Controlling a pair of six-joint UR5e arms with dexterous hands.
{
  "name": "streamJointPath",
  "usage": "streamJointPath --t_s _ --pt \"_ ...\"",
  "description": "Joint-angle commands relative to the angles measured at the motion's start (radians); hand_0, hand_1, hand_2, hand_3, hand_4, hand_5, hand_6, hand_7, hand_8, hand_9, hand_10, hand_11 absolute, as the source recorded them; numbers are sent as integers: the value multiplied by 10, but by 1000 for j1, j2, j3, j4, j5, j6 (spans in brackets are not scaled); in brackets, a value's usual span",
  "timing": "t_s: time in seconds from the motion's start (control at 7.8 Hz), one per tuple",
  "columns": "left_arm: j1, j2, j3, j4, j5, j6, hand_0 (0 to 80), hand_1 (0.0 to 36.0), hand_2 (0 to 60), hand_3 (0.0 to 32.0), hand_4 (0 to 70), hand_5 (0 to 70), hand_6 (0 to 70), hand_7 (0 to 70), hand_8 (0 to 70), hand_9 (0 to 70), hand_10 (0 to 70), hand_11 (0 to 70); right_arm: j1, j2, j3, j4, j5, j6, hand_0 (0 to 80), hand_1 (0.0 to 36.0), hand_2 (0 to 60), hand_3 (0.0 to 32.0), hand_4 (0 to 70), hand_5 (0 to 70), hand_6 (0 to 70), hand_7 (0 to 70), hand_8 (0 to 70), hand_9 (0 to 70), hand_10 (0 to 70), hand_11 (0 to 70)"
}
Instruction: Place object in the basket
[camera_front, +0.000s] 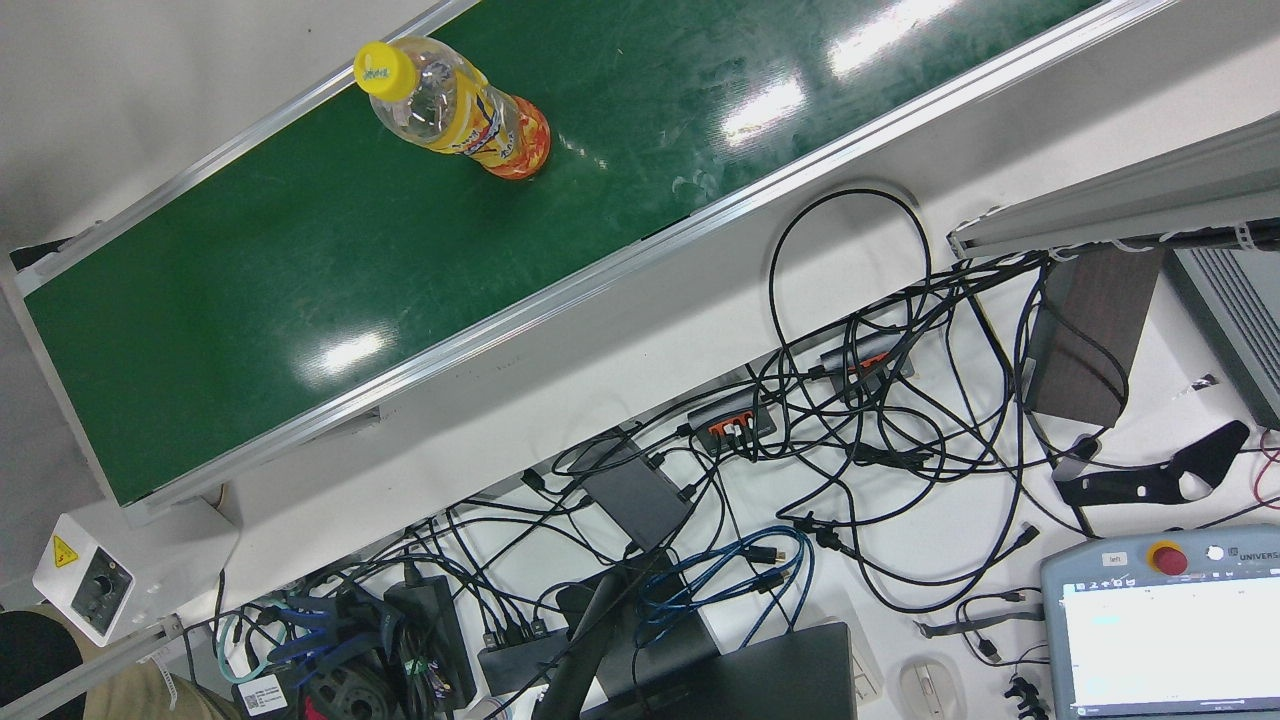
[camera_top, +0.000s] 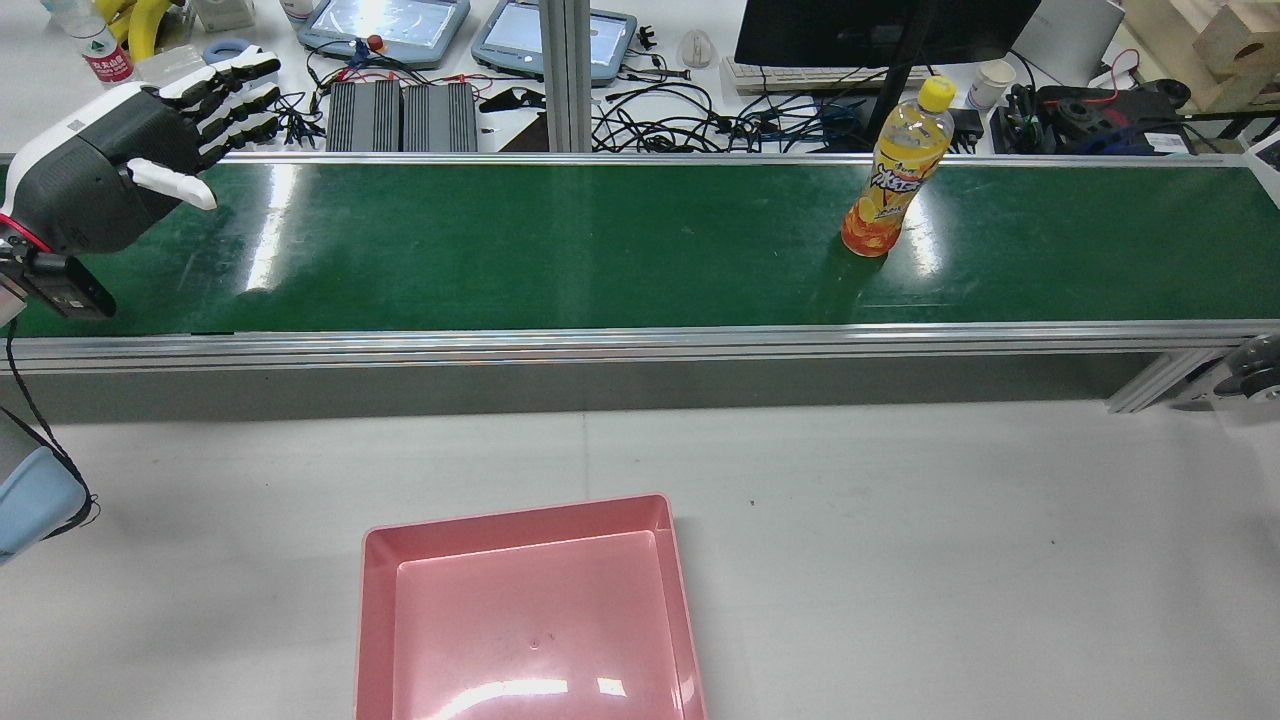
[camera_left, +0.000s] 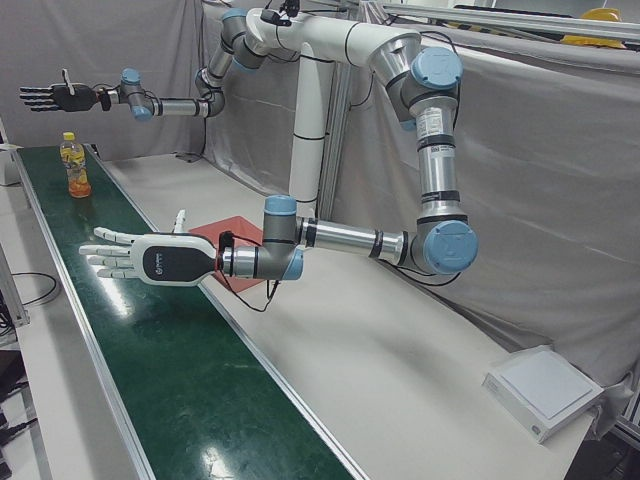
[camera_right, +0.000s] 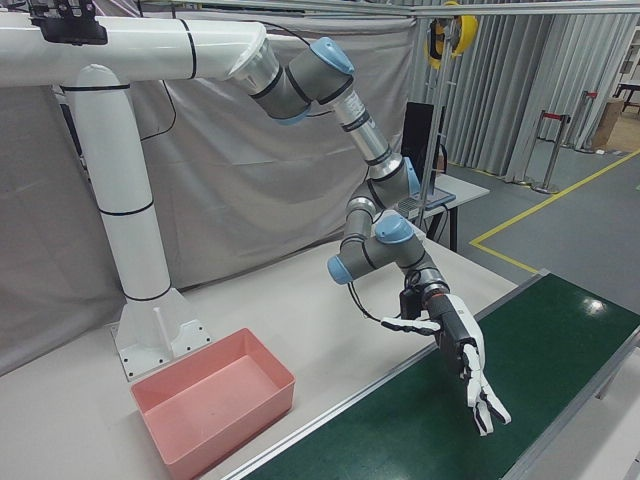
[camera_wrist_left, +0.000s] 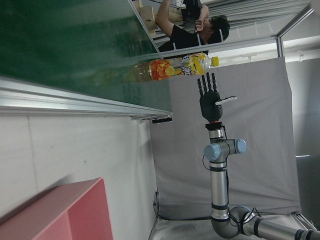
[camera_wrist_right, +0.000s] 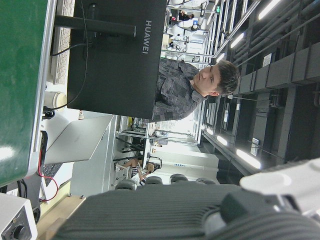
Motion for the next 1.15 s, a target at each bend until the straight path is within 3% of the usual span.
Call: streamJointPath --t_s 0.0,1.03 --pt "0 0 -2 0 0 0 528 71 0 32 134 136 0 0 66 70 50 85 0 1 0 0 0 0 0 0 0 0 0 0 0 0 0 0 0 0" --pt "3 0 0 0 0 2 525 70 0 30 134 140 0 0 66 70 53 89 0 0 0 0 0 0 0 0 0 0 0 0 0 0 0 0 0 0"
